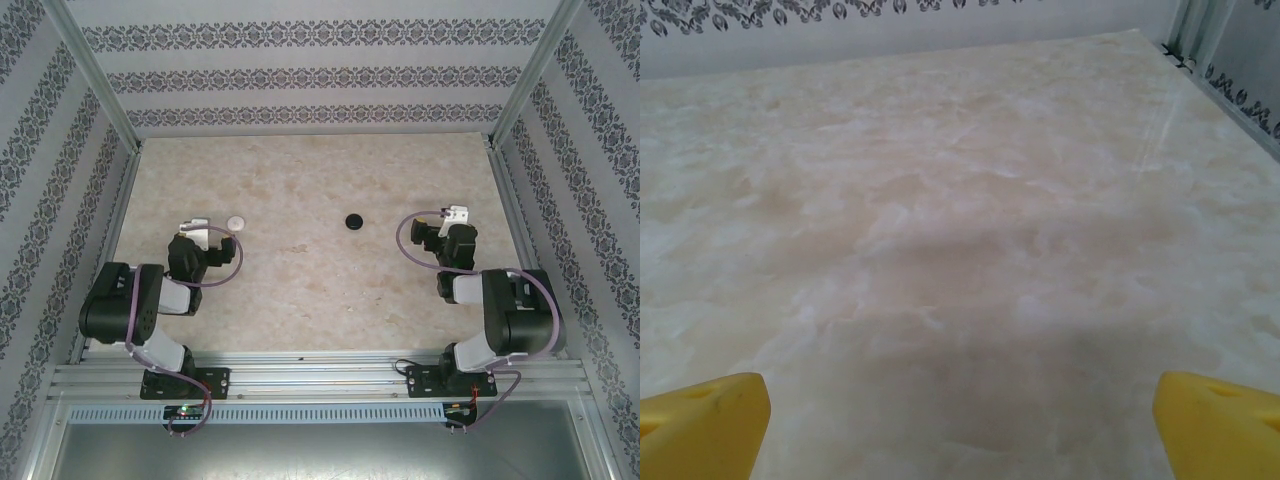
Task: Insert wireless bluetooth earbuds into charging case
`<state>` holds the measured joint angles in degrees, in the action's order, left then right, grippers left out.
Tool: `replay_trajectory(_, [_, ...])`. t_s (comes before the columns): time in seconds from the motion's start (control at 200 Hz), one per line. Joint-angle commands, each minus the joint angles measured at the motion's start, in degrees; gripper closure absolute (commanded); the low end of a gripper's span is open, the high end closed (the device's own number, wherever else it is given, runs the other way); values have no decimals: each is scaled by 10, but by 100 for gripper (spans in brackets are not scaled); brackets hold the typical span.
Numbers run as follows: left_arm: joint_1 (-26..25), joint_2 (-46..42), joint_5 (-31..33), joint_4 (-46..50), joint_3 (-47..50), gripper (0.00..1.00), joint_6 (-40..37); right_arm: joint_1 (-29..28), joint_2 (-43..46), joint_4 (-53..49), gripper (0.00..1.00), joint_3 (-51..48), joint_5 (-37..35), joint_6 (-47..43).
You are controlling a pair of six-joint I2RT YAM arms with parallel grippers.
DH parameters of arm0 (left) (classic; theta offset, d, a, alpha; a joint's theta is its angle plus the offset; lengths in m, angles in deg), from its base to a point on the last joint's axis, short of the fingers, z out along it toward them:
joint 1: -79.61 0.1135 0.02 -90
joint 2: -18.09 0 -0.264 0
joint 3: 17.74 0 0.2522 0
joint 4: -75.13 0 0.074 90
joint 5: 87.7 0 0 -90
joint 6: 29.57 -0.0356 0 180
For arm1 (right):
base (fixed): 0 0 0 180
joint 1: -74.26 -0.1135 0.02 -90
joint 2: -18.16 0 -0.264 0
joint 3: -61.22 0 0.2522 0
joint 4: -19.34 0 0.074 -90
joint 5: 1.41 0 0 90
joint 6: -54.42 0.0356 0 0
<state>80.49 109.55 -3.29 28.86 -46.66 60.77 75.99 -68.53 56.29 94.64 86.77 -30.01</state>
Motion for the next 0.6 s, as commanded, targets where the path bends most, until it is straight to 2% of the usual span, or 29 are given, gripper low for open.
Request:
replay_trajectory(0.0, [8, -16, 5, 7, -33, 0, 2, -4, 8, 11, 2, 9, 5, -14])
replay_trajectory(0.1, [7, -16, -1, 107, -83, 0, -3, -22, 2, 17, 2, 17, -20, -28])
replay_trajectory(0.165, [6, -2, 4, 62, -72, 0, -3, -24, 2, 9, 2, 20, -20, -32])
replay_trajectory(0.205, [6, -9, 2, 66, -68, 0, -3, -26, 2, 11, 2, 20, -21, -35])
replay_trajectory(0.265, [7, -5, -21, 47, -62, 0, -12, -28, 3, 7, 2, 21, -22, -36])
replay_trajectory(0.345, [7, -8, -44, 61, -66, 0, -19, -28, 3, 7, 2, 22, -22, -36])
replay_trajectory(0.595, [7, -7, -44, 58, -66, 0, -18, -28, 3, 7, 2, 22, -22, -36])
